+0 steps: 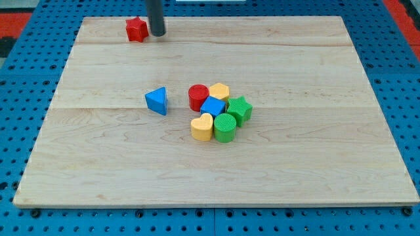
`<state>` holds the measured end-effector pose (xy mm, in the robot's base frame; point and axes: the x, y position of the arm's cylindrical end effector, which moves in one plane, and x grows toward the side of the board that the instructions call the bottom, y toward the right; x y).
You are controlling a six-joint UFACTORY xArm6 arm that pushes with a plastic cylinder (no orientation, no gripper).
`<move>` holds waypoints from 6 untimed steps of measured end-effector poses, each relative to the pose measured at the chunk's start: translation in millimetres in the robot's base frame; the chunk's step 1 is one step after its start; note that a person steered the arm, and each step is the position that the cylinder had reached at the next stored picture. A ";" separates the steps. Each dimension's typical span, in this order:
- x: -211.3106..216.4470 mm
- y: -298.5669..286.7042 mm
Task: Move red circle towards center left
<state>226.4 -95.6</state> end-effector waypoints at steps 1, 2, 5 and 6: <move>0.0 -28.5; 11.3 -30.9; -32.6 -17.8; -32.6 -19.8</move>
<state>193.8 -115.3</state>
